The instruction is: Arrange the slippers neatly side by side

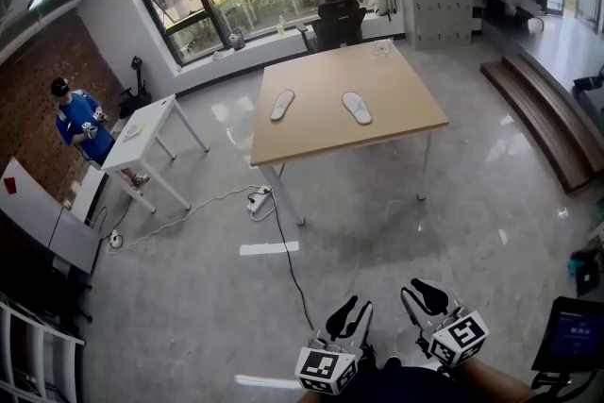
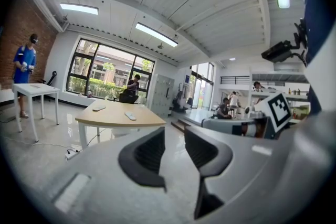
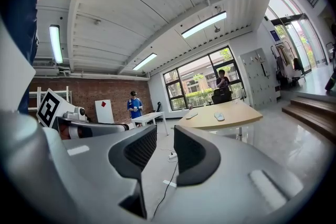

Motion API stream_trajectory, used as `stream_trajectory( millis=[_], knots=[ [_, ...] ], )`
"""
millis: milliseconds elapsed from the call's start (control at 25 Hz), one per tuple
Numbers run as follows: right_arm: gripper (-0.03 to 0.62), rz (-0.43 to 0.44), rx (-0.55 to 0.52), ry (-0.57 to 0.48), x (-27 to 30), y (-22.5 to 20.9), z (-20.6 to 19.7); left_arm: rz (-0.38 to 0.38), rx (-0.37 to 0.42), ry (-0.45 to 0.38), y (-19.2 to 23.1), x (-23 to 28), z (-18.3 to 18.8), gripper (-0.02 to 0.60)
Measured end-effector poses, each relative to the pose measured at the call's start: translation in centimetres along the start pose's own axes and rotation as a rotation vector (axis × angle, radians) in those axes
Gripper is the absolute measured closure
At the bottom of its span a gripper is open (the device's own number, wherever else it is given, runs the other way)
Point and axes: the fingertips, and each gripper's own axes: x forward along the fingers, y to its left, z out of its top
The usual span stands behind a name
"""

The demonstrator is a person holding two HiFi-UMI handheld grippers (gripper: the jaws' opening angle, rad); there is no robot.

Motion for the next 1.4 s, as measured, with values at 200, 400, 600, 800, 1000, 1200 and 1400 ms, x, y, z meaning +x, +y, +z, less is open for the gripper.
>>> stream_trajectory(
  millis=[200, 400, 600, 800, 1000, 1200, 1400],
  knots=[
    [0.485, -0.018, -0.002, -0.008, 3.4, -1.3, 0.9, -0.025, -0.002, -0.003, 2.7, 2.4, 1.2, 0.463],
    [0.479, -0.04, -0.003, -0.011, 7.4, -2.2, 1.9, -0.046, 0.004, -0.009, 6.1, 4.6, 2.7, 0.463],
    [0.474, -0.058, -0.011, -0.008, 10.9, -2.6, 2.5, -0.054, 0.001, -0.013, 9.5, 6.1, 3.7, 0.463],
    [0.461, -0.048, -0.047, 0.003, 14.8, -1.9, 2.7, -0.064, -0.021, -0.015, 13.2, 7.0, 3.9, 0.463],
    [0.456, -0.069, -0.041, -0.01, 17.4, -2.2, 2.9, -0.069, -0.017, -0.015, 15.6, 7.8, 4.8, 0.46],
    [0.45, -0.076, -0.03, -0.024, 18.5, -2.1, 3.5, -0.073, -0.014, -0.01, 16.8, 8.1, 5.4, 0.46],
    [0.448, -0.097, -0.021, 0.002, 19.3, -3.2, 2.4, -0.073, -0.019, 0.003, 17.8, 9.1, 4.5, 0.459]
  ],
)
